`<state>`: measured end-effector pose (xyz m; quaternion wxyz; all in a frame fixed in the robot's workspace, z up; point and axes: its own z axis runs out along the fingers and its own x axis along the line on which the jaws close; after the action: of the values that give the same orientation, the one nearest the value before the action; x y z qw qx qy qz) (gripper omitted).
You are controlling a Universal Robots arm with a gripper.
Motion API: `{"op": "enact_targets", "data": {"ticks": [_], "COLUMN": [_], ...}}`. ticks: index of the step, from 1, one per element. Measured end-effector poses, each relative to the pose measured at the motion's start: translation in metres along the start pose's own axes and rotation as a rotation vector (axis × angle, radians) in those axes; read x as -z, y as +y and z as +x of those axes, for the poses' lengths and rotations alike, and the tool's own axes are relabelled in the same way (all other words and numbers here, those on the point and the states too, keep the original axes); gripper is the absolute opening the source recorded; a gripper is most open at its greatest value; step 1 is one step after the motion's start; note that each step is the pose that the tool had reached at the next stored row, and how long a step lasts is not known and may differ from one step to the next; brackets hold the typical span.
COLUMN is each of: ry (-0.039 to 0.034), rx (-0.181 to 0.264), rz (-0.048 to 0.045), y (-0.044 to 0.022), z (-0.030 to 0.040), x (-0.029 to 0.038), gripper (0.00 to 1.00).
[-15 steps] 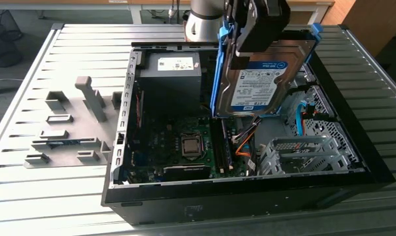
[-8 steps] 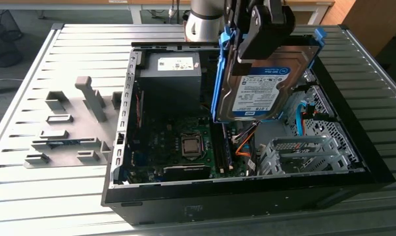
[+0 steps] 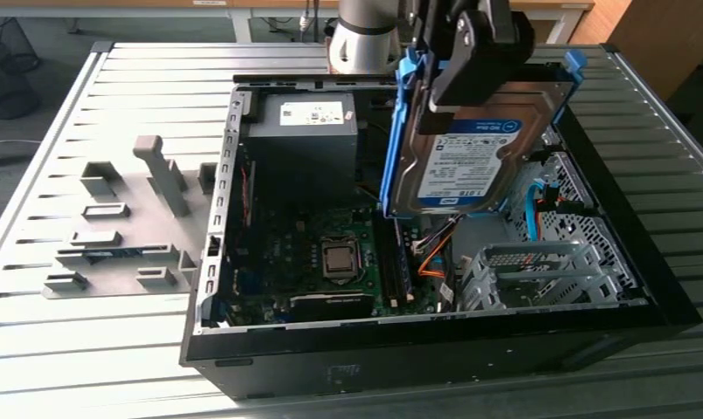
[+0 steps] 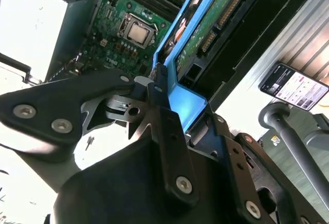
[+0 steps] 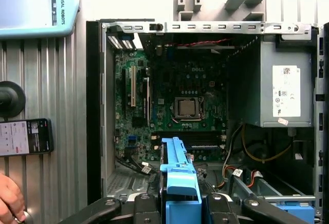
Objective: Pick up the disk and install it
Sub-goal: 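Insert the disk into the insertion slot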
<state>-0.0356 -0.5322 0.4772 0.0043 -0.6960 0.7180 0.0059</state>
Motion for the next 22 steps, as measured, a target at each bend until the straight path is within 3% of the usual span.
{"op": "enact_targets", "data": {"ticks": [5, 15, 22], "ry": [0.0003, 0.0000, 0.0002], "rx": [0.000, 0.000, 0.000], "rz": [0.0002, 0.0004, 0.0005], "y": [-0.0052, -0.0071, -0.0119], "z": [0.0008, 0.0172, 0.0205], "x": [-0.0007, -0.0024, -0.0035], "gripper": [0.36, 0.36, 0.36]}}
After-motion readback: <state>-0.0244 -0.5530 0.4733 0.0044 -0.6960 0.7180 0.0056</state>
